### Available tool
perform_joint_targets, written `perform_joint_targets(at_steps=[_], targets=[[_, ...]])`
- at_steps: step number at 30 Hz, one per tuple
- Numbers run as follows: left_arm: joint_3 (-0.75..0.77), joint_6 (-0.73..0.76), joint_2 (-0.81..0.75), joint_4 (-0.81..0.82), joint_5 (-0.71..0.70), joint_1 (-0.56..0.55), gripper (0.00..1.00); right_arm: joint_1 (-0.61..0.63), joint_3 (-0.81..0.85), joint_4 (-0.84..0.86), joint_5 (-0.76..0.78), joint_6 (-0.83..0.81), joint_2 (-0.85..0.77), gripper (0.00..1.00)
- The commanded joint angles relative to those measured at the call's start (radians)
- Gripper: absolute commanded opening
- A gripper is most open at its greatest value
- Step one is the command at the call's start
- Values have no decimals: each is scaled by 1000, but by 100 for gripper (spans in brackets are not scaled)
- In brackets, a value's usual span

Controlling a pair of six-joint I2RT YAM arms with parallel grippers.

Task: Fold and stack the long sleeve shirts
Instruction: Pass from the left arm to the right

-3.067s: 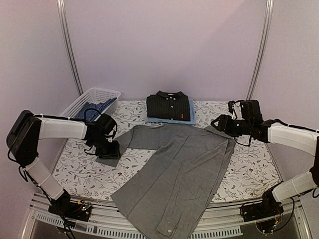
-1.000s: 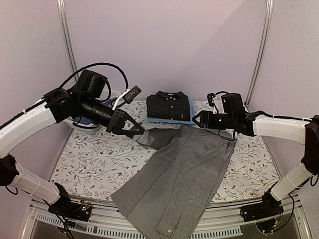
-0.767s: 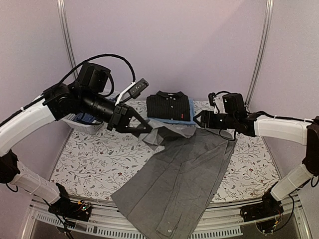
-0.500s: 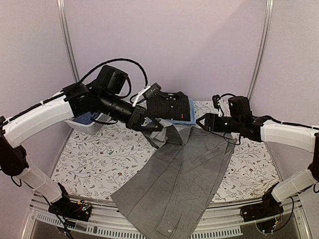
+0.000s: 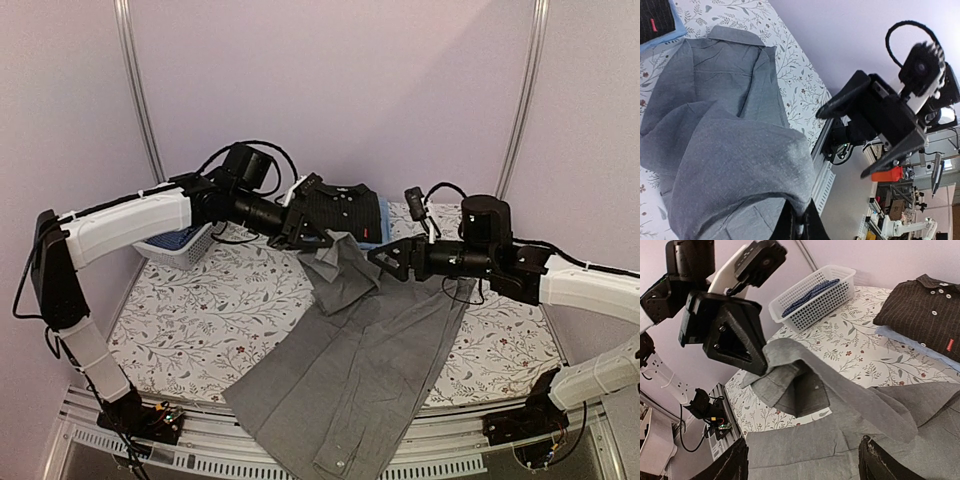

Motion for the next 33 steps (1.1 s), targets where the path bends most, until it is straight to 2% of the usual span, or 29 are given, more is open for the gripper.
perform_joint_targets(at_steps=[1, 9, 14, 18, 21, 24, 27, 29, 31, 33], targets=[[11, -125, 20, 133, 96, 10, 0, 98, 76, 19, 14, -51, 87, 75], [-4, -158, 12, 169, 127, 10, 0, 120, 137, 99, 103, 29, 269, 83], [-15, -150, 17, 154, 116, 11, 0, 121, 188, 155, 105, 42, 329, 82], [-16, -141, 24, 138, 99, 13, 0, 122, 187, 184, 120, 52, 331, 77], [-12, -141, 38, 138, 100, 14, 0, 122, 177, 198, 111, 66, 325, 64], [-7, -140, 52, 137, 110, 13, 0, 121, 171, 191, 128, 82, 332, 40], [-8, -134, 49, 133, 98, 15, 8, 121, 170, 133, 193, 95, 334, 14], [-8, -125, 40, 116, 70, 16, 21, 118, 166, 77, 252, 96, 333, 2], [-11, -113, 24, 87, 21, 22, 39, 99, 160, 8, 300, 97, 328, 0], [-25, -97, -1, 61, -32, 28, 51, 57, 153, -55, 320, 100, 329, 0]])
